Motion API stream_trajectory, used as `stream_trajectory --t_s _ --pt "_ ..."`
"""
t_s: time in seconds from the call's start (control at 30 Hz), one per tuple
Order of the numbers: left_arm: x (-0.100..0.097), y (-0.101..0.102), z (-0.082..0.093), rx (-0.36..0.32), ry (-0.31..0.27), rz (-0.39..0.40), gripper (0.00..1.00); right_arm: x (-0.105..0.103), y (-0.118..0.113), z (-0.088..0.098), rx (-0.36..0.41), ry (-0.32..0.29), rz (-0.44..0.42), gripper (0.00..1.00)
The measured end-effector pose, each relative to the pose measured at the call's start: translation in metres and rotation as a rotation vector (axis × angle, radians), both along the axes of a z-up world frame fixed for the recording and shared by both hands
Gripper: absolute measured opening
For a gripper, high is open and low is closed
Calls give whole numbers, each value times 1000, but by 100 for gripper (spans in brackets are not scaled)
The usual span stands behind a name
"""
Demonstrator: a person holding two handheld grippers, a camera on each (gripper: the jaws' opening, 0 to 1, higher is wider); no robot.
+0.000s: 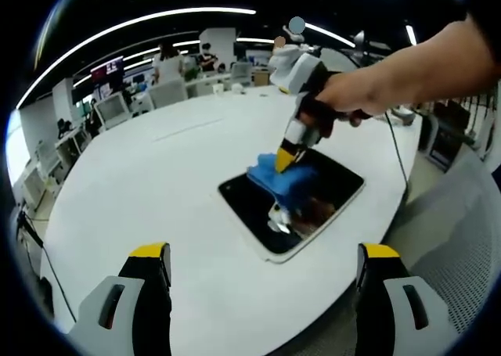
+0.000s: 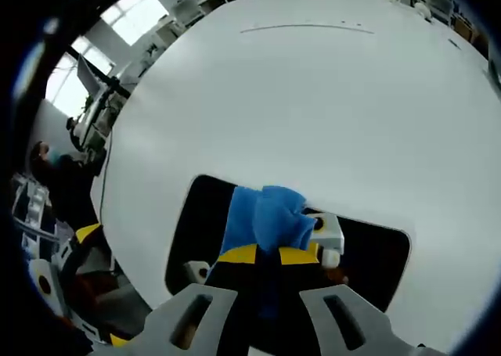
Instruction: Wipe the mirror surface with the cleaning cloth until all visible marks leave the cleaned area.
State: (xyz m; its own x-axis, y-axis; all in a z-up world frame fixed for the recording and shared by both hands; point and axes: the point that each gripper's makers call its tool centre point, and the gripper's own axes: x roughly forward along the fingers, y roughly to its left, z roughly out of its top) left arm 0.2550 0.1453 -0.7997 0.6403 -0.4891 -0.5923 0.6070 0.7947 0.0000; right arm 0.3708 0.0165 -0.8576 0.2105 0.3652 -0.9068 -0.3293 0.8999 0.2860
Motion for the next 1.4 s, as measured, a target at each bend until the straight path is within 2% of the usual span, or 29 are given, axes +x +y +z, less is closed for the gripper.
stream_trajectory --t_s 0.3,1.4 --pt "0 0 0 0 2 0 99 0 2 3 1 -5 -7 2" --pt "-1 1 -3 19 5 -3 99 34 2 0 -35 -44 20 2"
